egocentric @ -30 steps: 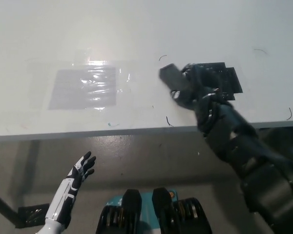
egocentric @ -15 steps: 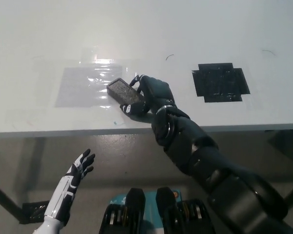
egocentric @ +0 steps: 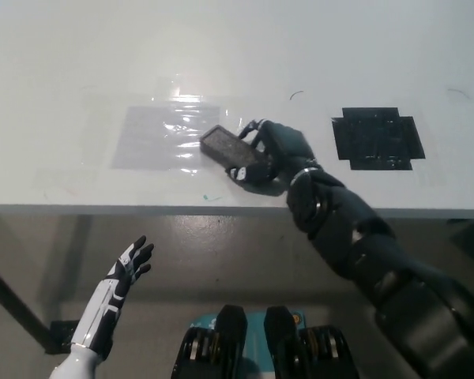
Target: A whiteboard eraser is kept on the black marked spot on the table infront of the robot and the robot uses its right hand to swipe it back and forth on the table twice to clean it
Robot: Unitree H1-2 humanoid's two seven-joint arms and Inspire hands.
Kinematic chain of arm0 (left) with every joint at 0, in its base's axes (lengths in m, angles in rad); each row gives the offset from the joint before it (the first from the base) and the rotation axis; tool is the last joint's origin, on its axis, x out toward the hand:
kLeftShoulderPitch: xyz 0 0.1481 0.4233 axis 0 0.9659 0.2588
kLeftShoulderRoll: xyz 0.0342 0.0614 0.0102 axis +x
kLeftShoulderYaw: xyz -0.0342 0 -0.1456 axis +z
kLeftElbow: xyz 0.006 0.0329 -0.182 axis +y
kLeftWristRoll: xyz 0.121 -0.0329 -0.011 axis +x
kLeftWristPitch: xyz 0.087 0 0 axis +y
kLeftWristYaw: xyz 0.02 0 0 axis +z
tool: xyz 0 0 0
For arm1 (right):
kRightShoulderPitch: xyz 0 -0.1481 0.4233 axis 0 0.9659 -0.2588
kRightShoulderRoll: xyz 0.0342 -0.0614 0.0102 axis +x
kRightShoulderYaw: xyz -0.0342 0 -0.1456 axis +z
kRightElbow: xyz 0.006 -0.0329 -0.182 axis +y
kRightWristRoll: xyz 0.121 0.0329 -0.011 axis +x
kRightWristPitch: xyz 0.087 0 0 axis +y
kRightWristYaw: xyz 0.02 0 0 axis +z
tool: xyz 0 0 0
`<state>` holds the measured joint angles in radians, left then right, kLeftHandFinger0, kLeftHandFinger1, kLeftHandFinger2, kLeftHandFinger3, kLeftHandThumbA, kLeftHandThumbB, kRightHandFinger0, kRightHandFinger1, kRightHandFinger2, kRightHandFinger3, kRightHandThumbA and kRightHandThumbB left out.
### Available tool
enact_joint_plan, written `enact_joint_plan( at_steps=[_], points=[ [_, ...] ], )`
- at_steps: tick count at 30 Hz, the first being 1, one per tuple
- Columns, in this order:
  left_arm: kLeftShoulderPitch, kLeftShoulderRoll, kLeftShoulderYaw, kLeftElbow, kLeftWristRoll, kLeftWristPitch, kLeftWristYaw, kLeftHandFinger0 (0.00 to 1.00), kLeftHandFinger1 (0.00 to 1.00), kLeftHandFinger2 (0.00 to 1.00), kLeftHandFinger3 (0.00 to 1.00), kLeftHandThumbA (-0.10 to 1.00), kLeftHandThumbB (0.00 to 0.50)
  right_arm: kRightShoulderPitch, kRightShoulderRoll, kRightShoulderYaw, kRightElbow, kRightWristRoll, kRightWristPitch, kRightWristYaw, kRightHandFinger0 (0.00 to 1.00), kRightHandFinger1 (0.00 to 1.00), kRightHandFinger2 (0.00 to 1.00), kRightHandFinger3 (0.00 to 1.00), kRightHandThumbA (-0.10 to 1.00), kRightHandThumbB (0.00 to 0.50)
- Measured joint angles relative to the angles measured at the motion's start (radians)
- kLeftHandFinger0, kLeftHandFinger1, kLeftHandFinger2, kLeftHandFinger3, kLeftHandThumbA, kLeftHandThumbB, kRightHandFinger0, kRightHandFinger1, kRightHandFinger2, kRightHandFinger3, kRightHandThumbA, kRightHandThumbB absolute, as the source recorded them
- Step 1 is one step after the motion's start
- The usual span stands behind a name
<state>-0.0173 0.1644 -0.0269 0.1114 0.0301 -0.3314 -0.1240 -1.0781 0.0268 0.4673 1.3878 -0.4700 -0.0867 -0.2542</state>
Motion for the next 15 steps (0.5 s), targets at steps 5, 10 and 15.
enact_joint_plan(
  at_steps=[5, 10, 15],
  points=[
    [-0.001, 0.0, 0.0, 0.0, 0.0, 0.0, 0.0, 1.0, 1.0, 1.0, 1.0, 1.0, 0.417, 0.017, -0.104, -0.016, -0.008, 0.014, -0.023, 0.001, 0.28, 0.38, 0.44, 0.64, 0.74, 0.15],
    [-0.002, 0.0, 0.0, 0.001, 0.0, 0.0, 0.0, 1.0, 1.0, 1.0, 1.0, 1.0, 0.414, 0.049, -0.238, -0.055, -0.021, 0.029, -0.037, 0.002, 0.13, 0.21, 0.32, 0.4, 0.72, 0.146],
    [-0.001, 0.0, 0.0, 0.001, 0.001, 0.0, 0.0, 1.0, 1.0, 1.0, 1.0, 1.0, 0.408, 0.092, -0.355, -0.111, -0.034, 0.056, -0.053, 0.004, 0.02, 0.17, 0.34, 0.23, 0.66, 0.149]
  ],
)
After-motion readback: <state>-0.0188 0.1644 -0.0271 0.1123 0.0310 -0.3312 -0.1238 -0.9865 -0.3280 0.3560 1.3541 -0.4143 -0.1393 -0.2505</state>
